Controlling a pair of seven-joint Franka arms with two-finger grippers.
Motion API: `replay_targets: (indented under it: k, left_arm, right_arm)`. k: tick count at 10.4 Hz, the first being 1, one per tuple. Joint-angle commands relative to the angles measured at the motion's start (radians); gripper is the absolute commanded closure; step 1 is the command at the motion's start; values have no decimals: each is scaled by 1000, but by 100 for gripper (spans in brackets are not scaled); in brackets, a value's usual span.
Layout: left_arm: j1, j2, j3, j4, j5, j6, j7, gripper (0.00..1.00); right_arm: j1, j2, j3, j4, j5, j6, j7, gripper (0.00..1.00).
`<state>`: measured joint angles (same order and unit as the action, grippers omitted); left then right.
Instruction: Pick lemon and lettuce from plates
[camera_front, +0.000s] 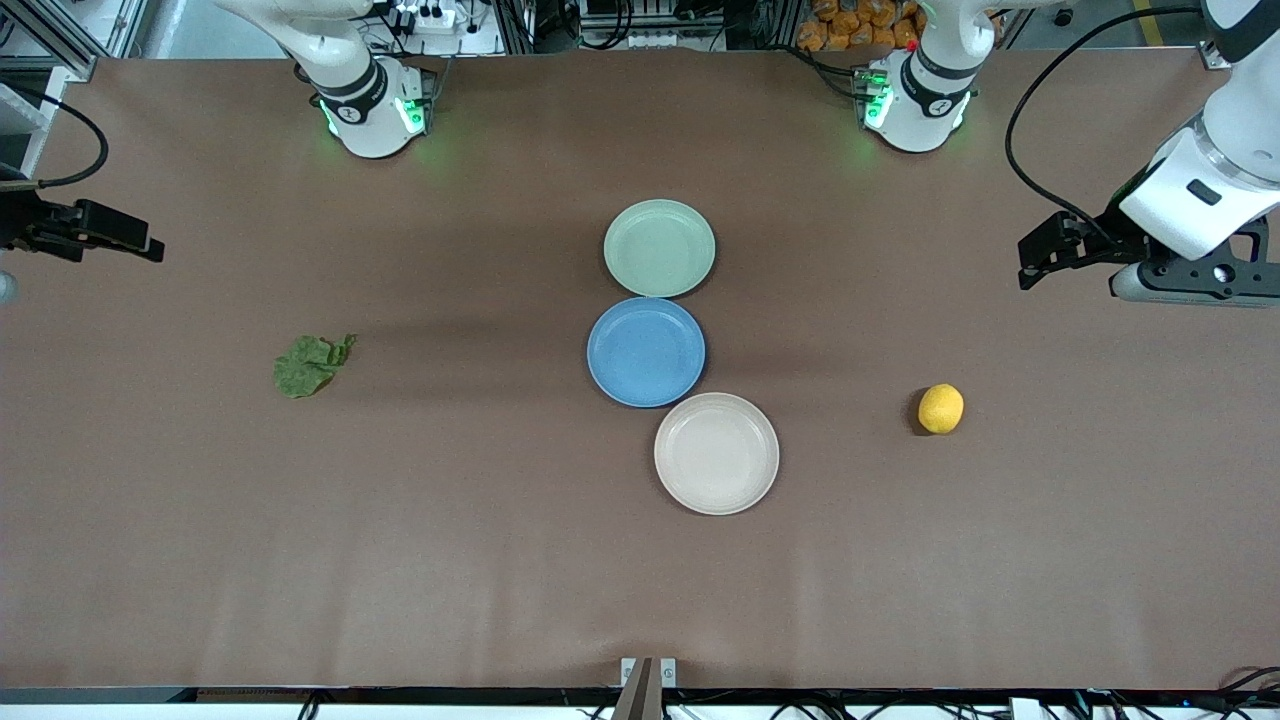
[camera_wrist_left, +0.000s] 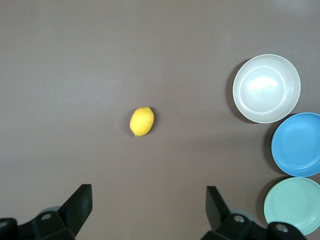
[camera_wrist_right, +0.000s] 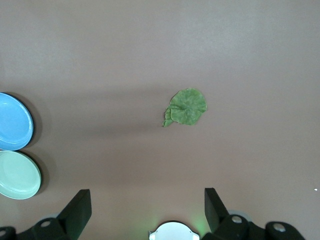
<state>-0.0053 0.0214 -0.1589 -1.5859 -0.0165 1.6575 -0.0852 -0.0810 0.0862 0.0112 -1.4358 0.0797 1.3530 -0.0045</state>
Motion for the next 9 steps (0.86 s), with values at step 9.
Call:
replay_targets:
  k: [9]
  left_arm:
    - [4,9,2,17,-22,-1,-8,0]
  right_arm:
    - [33,-69,-16,-89,15,54,6,0]
